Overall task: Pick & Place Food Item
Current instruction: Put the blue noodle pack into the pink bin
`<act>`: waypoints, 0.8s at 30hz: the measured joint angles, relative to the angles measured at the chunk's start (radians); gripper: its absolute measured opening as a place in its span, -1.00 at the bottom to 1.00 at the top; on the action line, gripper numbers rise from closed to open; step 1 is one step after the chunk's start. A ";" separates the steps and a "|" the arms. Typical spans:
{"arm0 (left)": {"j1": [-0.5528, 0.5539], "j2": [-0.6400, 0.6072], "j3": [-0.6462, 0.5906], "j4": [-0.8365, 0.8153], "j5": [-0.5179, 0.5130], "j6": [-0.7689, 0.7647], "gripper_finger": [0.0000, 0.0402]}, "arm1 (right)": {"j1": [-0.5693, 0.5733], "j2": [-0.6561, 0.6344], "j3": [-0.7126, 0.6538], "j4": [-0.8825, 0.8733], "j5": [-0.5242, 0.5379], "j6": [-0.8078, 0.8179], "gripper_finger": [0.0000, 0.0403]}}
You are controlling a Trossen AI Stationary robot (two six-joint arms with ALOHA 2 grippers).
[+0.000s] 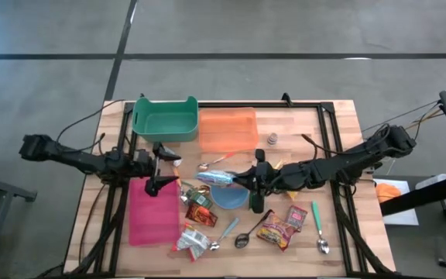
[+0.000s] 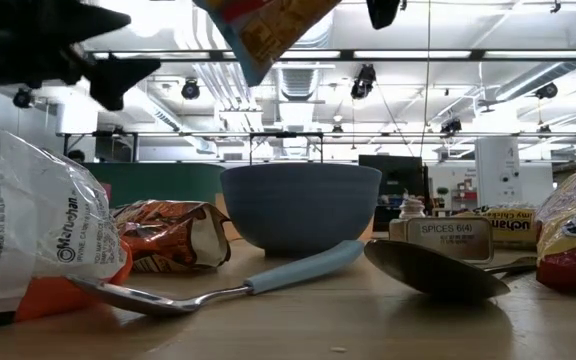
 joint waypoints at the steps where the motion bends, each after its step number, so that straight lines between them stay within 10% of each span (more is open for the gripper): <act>1: 0.000 0.032 0.015 -0.003 -0.003 -0.004 0.75 | 0.000 0.000 0.000 0.001 -0.002 -0.006 -0.95; 24: -0.068 0.533 0.388 0.024 0.082 0.072 0.75 | 0.001 0.000 0.002 0.031 -0.050 -0.037 -0.95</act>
